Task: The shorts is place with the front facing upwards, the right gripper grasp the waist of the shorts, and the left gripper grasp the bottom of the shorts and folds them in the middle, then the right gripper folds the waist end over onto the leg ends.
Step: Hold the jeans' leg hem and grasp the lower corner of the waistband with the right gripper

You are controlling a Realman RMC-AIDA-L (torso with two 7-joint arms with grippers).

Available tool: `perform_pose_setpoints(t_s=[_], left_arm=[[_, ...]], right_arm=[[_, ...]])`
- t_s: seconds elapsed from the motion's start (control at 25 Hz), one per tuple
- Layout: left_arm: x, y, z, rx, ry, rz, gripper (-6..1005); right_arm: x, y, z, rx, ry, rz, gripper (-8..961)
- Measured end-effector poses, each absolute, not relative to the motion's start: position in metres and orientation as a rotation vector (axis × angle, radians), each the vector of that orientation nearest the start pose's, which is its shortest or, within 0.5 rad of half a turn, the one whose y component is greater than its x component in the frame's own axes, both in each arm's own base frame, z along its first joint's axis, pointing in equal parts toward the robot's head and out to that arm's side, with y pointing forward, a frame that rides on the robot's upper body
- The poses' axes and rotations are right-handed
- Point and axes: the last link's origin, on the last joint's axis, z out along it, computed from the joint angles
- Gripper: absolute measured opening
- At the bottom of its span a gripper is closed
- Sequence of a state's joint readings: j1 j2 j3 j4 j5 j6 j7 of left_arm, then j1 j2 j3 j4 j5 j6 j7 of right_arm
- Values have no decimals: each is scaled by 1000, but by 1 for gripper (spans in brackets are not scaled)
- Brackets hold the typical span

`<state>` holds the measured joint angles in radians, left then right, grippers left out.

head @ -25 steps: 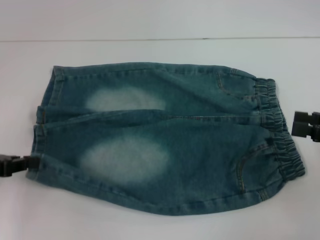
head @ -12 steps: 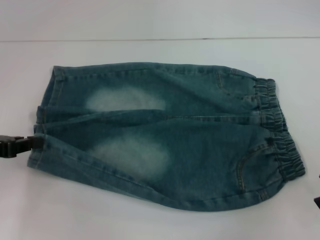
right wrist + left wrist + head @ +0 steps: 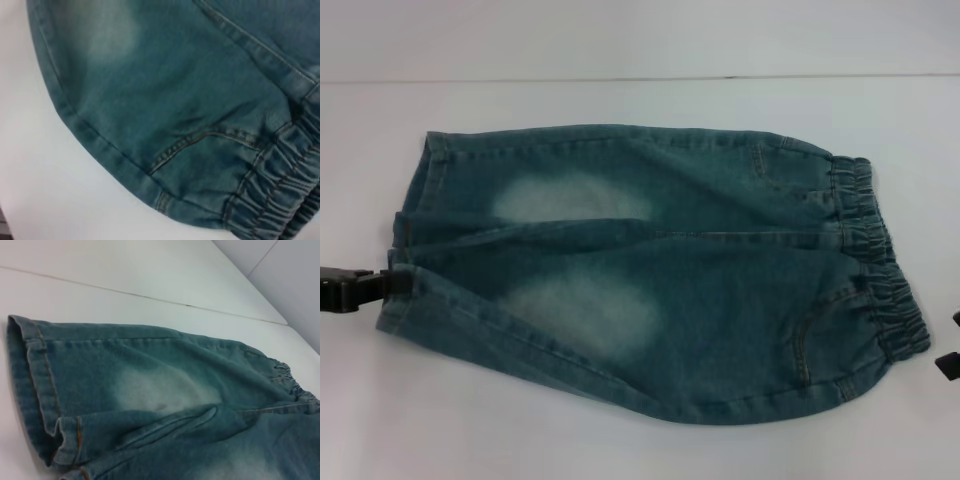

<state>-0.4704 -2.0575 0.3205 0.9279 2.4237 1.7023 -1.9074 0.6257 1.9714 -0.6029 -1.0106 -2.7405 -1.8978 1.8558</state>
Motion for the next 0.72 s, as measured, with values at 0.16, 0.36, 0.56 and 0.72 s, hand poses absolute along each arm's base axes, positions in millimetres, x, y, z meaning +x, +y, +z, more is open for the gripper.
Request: perform_pose_setpoints(t_s=[0.16,0.36,0.56,0.72], left_arm=[[-328,300,74,-2384,-1376,-466,50],[-327,300,72,-2387,-1380,-474,50],[-327,300,72,-2386,-1379,-475,49],[-327,300,72,-2387,-1379,-476,49]], right_arm=[[289,328,82,-2792,1073,-416,920],[282,335,66,-2806,1042,-503,920],[282,336,57,-2809,1050,-534,920],[281,336,55,-2803,1051,-542,920]])
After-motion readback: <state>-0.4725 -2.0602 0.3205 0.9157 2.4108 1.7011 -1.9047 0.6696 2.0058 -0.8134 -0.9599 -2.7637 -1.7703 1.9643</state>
